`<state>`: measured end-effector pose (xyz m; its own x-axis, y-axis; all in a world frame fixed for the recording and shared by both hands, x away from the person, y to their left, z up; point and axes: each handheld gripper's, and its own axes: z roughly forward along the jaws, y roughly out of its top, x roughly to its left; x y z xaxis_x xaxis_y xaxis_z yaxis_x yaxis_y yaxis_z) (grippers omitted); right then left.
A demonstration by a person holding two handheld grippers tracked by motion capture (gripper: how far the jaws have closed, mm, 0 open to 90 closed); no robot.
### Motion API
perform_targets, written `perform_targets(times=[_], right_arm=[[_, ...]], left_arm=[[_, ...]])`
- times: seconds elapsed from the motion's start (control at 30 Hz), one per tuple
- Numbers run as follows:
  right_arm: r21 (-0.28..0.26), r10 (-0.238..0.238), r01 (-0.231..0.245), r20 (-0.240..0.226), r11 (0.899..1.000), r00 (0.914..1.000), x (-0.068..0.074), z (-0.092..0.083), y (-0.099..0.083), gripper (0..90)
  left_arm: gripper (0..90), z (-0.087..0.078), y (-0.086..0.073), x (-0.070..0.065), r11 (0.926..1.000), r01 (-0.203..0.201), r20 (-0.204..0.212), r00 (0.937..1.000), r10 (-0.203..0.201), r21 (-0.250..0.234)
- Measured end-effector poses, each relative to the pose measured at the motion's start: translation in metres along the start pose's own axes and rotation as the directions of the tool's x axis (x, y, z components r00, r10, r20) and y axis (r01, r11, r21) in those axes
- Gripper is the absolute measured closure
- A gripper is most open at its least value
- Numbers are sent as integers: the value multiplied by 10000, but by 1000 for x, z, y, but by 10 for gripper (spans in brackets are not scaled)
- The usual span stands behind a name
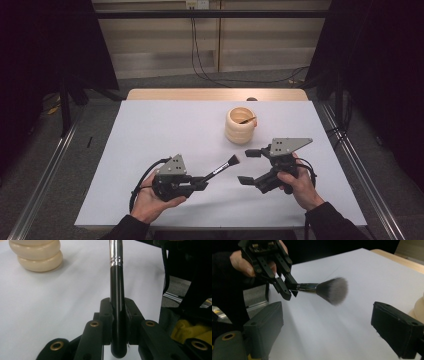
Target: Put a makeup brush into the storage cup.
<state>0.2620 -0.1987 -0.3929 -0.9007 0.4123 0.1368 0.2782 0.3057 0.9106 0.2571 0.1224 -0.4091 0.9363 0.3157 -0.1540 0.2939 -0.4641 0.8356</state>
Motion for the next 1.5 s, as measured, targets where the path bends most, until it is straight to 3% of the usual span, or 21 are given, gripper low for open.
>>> perform_targets(times=[0.23,0.43,0.5,0.57,0.8,1.03,1.5], right_arm=[[-466,-74,41,-710,9989,9974,4,3,0,119],[-881,123,-210,-976,9959,9952,3,4,-2,130],[-900,186,-262,-852,9956,9962,3,4,-2,134],[-1123,143,-274,-1159,9933,9932,3,4,-4,133],[-1274,480,-602,-962,9900,9942,4,9,-4,167],[-1569,560,-684,-822,9852,9950,3,8,-4,340],[-1664,781,-1042,-1562,9805,9846,-1,10,-6,541]], left_arm=[[793,0,2,-2,9986,-122,34,9999,124,-505],[793,1,3,-5,9958,-300,-67,9995,296,-865],[793,2,3,-5,9948,-407,-15,9992,407,-934],[793,3,3,-6,9940,-441,-23,9990,441,-1004],[793,7,3,-8,9911,-552,132,9983,572,-1213],[794,10,2,-9,9912,-623,118,9979,641,-1171],[793,13,-1,-11,9897,-729,395,9961,783,-1230]])
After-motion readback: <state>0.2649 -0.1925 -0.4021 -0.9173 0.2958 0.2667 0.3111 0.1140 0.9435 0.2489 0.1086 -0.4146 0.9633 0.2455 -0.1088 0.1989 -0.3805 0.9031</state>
